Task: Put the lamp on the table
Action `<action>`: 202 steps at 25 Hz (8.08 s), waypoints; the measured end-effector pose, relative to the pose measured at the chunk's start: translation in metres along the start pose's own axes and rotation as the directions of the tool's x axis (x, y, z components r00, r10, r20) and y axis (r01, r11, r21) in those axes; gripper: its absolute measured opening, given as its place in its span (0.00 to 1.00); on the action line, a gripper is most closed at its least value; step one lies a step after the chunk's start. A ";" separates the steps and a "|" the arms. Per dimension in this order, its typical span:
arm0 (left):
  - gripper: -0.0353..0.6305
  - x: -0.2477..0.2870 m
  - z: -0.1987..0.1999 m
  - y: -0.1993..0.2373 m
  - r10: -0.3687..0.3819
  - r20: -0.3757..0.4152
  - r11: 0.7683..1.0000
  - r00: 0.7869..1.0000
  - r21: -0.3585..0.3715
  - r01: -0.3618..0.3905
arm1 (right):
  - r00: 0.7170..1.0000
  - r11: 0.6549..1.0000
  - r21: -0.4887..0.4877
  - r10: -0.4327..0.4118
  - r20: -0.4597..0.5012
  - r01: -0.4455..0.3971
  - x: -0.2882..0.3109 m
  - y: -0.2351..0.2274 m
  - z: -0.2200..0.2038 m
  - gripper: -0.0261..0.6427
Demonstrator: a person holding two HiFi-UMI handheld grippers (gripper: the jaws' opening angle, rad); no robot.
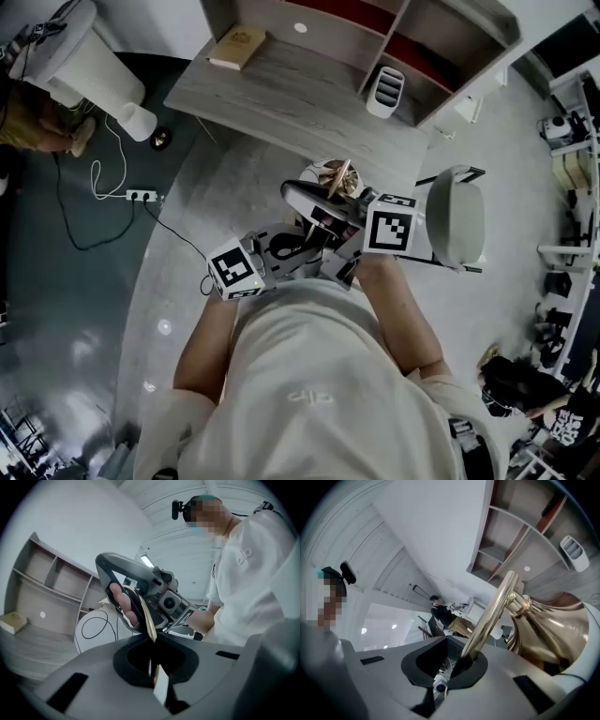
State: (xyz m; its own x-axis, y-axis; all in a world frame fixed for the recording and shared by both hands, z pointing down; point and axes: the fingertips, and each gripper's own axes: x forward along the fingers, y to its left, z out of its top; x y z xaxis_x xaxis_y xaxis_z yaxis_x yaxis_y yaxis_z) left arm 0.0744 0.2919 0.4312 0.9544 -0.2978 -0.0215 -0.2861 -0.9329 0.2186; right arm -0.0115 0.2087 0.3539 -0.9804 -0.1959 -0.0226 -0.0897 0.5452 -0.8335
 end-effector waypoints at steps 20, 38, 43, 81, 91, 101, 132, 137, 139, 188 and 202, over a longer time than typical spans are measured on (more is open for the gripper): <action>0.07 -0.067 0.015 0.080 -0.036 0.045 0.999 0.998 -0.006 0.036 | 1.000 1.000 0.014 -0.004 -0.011 0.004 0.098 -0.030 0.029 0.08; 0.07 0.007 0.071 0.211 0.108 0.083 0.994 0.991 0.020 -0.110 | 0.988 0.995 -0.012 0.092 -0.120 -0.094 0.106 -0.081 0.163 0.08; 0.07 0.031 0.075 0.237 0.145 0.082 0.988 0.986 0.030 -0.148 | 0.982 0.993 -0.013 0.117 -0.149 -0.120 0.100 -0.098 0.189 0.08; 0.07 0.061 0.080 0.427 -0.213 -0.047 0.977 0.976 -0.008 0.213 | 0.991 0.991 -0.031 -0.130 0.039 0.131 0.158 -0.248 0.340 0.08; 0.07 0.058 0.069 0.452 -0.254 -0.071 0.967 0.965 -0.022 0.253 | 0.975 0.977 -0.034 -0.209 0.078 0.213 0.167 -0.276 0.349 0.08; 0.08 0.058 0.065 0.456 -0.281 -0.071 0.960 0.957 -0.032 0.280 | 0.971 0.973 -0.040 -0.222 0.093 0.226 0.168 -0.283 0.349 0.08; 0.22 0.047 0.050 0.470 0.030 -0.076 0.992 0.997 -0.117 -0.039 | 0.972 0.983 -0.016 -0.176 0.154 0.180 0.152 -0.281 0.333 0.33; 0.26 0.042 0.049 0.470 0.107 -0.085 0.985 0.991 -0.128 -0.118 | 0.973 0.983 -0.018 -0.178 0.149 0.182 0.139 -0.276 0.324 0.33; 0.28 0.041 0.049 0.470 0.140 -0.086 0.980 0.986 -0.130 -0.151 | 0.972 0.981 -0.025 -0.186 0.140 0.192 0.132 -0.275 0.319 0.34; 0.08 -0.074 0.105 0.438 0.675 -0.023 0.738 0.738 0.011 -0.675 | 0.914 0.665 -0.649 -0.384 0.126 0.369 0.062 -0.241 0.264 0.08; 0.08 -0.074 0.105 0.452 0.681 -0.018 0.732 0.732 -0.004 -0.681 | 0.914 0.659 -0.654 -0.382 0.135 0.372 0.065 -0.251 0.274 0.08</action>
State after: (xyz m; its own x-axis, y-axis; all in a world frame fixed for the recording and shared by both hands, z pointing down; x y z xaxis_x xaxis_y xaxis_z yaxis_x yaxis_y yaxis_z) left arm -0.1345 -0.1293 0.4290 0.5057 -0.8494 0.1511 -0.8590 -0.4797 0.1787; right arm -0.0047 -0.1642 0.4105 -0.8382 -0.4976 0.2232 -0.5388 0.8192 -0.1967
